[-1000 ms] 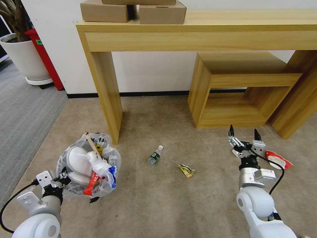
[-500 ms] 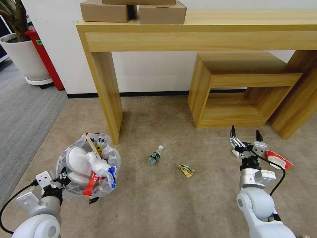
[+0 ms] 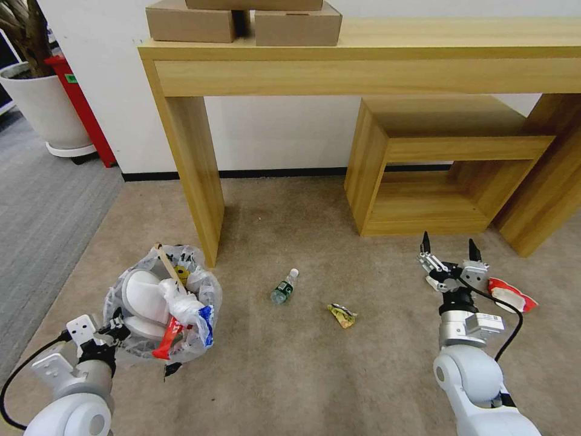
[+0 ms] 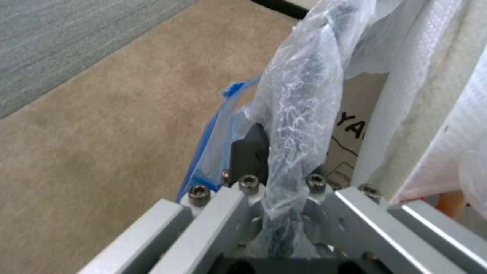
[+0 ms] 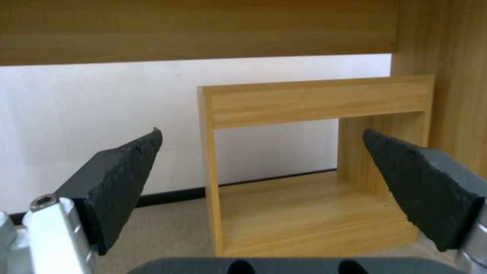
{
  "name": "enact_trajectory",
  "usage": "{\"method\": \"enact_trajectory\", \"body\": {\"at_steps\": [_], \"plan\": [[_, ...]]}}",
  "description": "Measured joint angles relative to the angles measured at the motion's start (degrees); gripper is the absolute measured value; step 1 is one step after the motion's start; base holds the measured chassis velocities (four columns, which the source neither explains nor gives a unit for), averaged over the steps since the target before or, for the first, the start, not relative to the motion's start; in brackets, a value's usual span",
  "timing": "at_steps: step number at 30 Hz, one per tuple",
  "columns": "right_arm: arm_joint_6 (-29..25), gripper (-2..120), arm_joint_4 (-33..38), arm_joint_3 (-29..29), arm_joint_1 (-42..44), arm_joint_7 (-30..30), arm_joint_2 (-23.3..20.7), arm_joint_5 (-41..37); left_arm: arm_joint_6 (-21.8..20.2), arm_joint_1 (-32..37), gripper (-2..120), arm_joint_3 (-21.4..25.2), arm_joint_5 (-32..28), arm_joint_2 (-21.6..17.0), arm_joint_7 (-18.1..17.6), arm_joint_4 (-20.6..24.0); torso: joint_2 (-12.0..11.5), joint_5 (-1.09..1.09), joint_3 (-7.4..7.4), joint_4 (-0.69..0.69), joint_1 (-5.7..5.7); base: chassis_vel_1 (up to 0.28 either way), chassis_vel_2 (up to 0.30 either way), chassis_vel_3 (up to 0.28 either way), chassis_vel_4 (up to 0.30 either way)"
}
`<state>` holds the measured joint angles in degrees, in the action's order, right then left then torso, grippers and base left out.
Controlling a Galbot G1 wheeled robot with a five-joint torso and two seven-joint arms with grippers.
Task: Pick up the trash bin and place the garbage on the floor into it.
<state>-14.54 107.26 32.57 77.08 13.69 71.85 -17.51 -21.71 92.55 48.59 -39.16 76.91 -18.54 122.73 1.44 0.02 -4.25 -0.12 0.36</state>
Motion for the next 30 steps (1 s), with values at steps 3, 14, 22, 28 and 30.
{"method": "enact_trajectory", "body": {"at_steps": [3,14,22,28,30], "plan": [[-0.1,100,0.0,-0.1,0.0,0.0,0.1,0.1,0.1,0.0,0,0.0,0.0,0.0,0.0,0.0,0.0,-0.01,-0.01,0.0,0.01,-0.18,0.169,0.16,-0.166],[-2.0,100,-0.3,-0.6,0.1,-0.8,0.1,0.3,-0.1,0.0,0,-0.2,-0.1,-0.2,0.1,-0.2,0.0,-0.02,-0.01,0.0,0.02,-0.095,0.098,0.102,-0.09],[-2.3,100,-0.6,-0.8,-0.4,-1.4,-0.5,-0.6,-3.0,1.5,0,-0.3,-3.4,-1.6,-0.1,1.5,0.0,-0.02,0.0,0.0,0.01,0.0,0.0,0.0,0.0],[-1.8,100,-0.6,-1.3,-0.6,-2.0,-1.5,-3.0,-5.4,3.5,0,-1.2,-5.5,-3.6,-0.1,3.5,0.0,-0.02,0.0,0.0,0.01,0.0,0.0,0.0,0.0],[-1.4,100,-0.5,-1.4,-0.6,-2.1,-1.8,-3.5,-5.8,3.7,0,-1.2,-5.8,-3.9,-0.1,3.6,0.0,-0.01,0.0,0.0,0.01,0.0,0.0,0.0,0.0]]}}
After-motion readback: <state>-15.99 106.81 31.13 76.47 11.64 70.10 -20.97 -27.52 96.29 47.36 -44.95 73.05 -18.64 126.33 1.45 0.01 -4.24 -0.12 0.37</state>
